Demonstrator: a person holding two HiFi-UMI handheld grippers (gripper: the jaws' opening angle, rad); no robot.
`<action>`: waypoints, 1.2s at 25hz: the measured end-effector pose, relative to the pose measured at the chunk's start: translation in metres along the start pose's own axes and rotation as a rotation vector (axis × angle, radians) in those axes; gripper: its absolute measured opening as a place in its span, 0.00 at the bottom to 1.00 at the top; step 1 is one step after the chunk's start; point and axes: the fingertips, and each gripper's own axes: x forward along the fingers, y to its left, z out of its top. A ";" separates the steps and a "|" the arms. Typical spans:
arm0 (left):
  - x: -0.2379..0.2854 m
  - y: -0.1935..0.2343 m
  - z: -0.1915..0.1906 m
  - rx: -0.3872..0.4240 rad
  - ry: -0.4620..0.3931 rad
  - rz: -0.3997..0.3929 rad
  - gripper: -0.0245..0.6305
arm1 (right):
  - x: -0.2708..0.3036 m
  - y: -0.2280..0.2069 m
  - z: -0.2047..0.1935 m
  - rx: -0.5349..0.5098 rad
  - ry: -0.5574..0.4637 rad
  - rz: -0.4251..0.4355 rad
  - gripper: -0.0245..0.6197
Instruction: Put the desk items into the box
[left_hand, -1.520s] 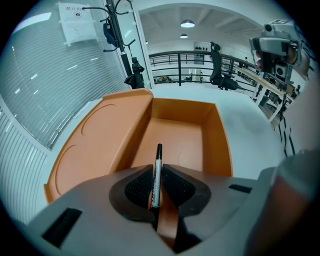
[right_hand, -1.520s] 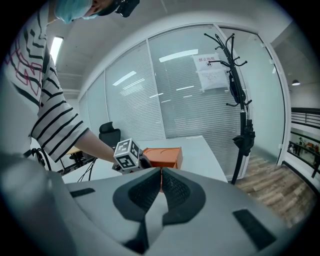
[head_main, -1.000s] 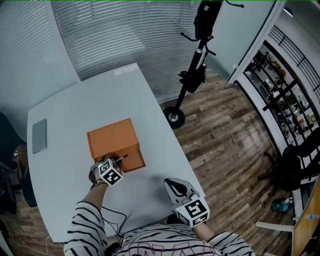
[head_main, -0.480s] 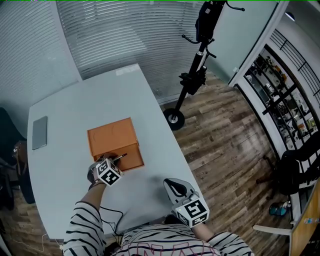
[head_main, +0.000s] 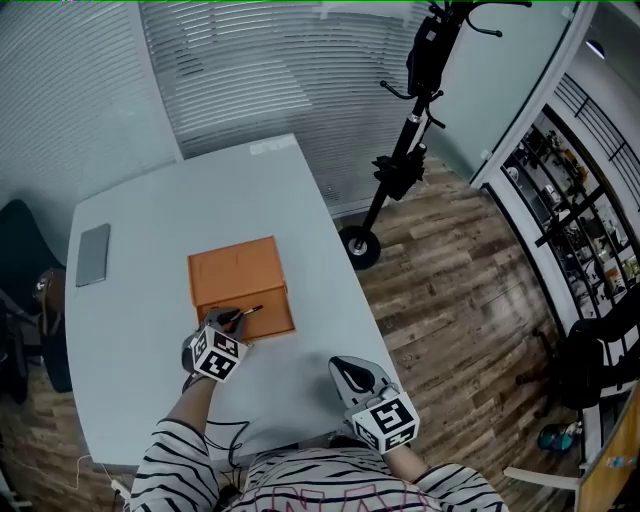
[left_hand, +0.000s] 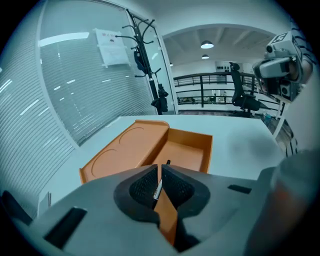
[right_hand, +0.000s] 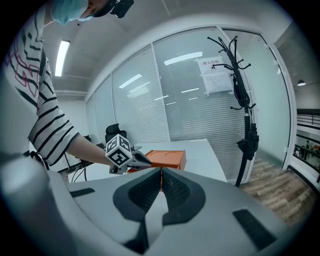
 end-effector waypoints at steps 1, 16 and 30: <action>-0.005 0.001 0.001 -0.022 -0.014 0.016 0.10 | 0.000 0.001 0.000 -0.004 0.001 0.008 0.08; -0.132 -0.030 0.055 -0.232 -0.364 0.157 0.07 | -0.005 0.006 0.002 -0.066 0.004 0.145 0.08; -0.215 -0.078 0.023 -0.430 -0.444 0.331 0.07 | -0.013 0.024 0.007 -0.157 -0.006 0.275 0.08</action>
